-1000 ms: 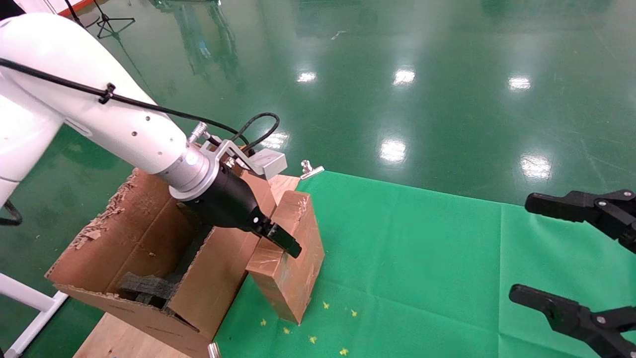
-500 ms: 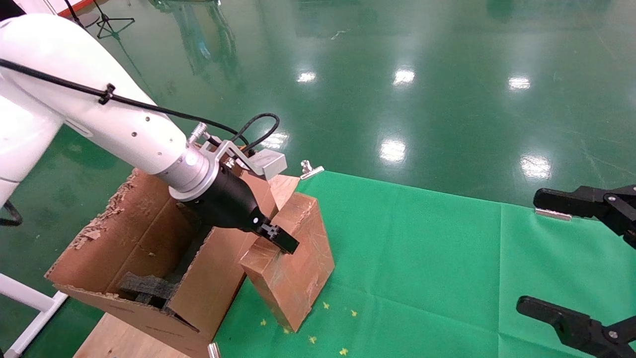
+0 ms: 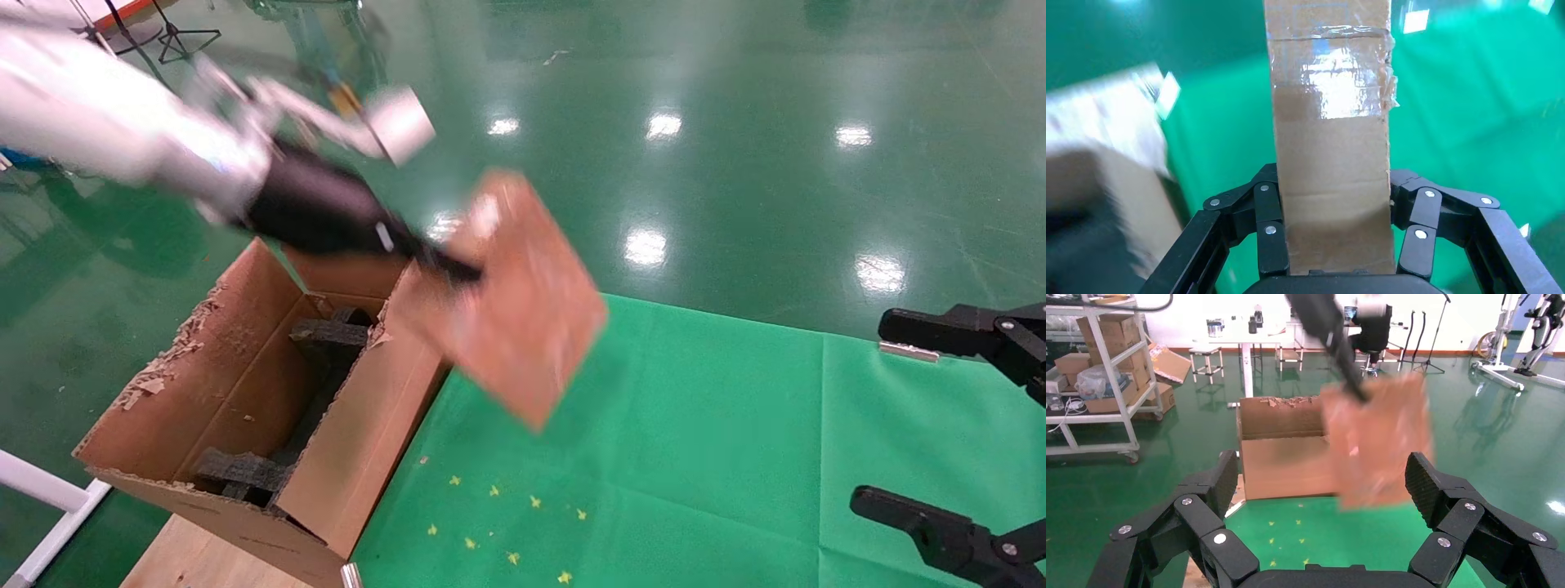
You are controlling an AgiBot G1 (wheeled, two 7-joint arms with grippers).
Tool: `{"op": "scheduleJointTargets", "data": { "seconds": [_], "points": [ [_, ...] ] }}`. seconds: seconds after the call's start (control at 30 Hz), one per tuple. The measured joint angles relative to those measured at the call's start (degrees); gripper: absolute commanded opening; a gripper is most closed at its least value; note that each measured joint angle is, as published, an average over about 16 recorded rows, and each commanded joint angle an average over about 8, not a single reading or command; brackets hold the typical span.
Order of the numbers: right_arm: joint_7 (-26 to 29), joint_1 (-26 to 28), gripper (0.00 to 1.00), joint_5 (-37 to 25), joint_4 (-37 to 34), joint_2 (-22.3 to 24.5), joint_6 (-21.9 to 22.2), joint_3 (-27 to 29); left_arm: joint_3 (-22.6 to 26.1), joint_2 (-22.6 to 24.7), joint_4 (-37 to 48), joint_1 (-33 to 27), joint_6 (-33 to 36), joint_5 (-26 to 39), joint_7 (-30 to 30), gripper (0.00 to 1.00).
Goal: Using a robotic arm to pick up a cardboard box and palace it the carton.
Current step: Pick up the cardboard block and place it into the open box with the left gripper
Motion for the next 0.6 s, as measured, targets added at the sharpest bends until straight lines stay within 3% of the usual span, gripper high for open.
{"op": "scheduleJointTargets", "data": {
  "seconds": [0.23,0.6],
  "points": [
    [0.00,0.00,1.00,0.00,0.00,0.00,0.00,0.00,-2.59,-4.74,4.32,-6.68,-1.36,2.44,5.87,0.00],
    [0.00,0.00,1.00,0.00,0.00,0.00,0.00,0.00,-0.63,-11.43,7.95,-11.84,-2.38,14.34,10.34,0.00]
  ]
}}
